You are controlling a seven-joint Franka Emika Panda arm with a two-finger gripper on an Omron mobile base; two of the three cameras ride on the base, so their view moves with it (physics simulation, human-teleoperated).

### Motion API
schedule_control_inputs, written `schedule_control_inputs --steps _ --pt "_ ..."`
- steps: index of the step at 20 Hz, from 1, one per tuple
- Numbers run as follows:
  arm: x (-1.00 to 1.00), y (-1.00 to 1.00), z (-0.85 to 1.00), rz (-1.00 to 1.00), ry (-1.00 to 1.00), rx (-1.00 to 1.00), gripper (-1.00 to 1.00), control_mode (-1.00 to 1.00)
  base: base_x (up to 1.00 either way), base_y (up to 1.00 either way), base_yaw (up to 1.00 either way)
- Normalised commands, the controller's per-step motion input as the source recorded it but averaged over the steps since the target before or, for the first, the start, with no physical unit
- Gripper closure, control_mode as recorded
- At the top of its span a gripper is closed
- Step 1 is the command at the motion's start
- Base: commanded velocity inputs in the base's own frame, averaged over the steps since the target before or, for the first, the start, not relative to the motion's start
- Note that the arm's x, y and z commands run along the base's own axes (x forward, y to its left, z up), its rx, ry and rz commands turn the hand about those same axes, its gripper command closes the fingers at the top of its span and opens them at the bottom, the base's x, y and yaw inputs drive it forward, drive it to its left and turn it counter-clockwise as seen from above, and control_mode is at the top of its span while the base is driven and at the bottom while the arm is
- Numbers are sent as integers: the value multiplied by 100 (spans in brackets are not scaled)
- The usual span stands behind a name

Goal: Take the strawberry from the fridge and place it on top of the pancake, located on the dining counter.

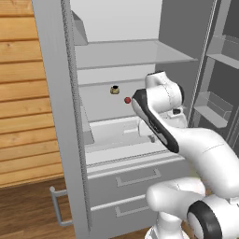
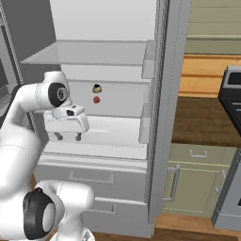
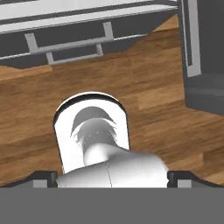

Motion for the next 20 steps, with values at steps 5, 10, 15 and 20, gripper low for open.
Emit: schedule_control_inputs --steps 5,10,15,20 --pt "-93 -11 -1 17 -23 9 -100 -100 0 0 0" --pt "-71 3 0 -2 -2 15 -100 -100 0 0 0" --pt "-20 0 -8 0 -4 4 -100 -100 0 0 0" --pt "0 0 -5 0 -3 0 -100 -100 0 0 0"
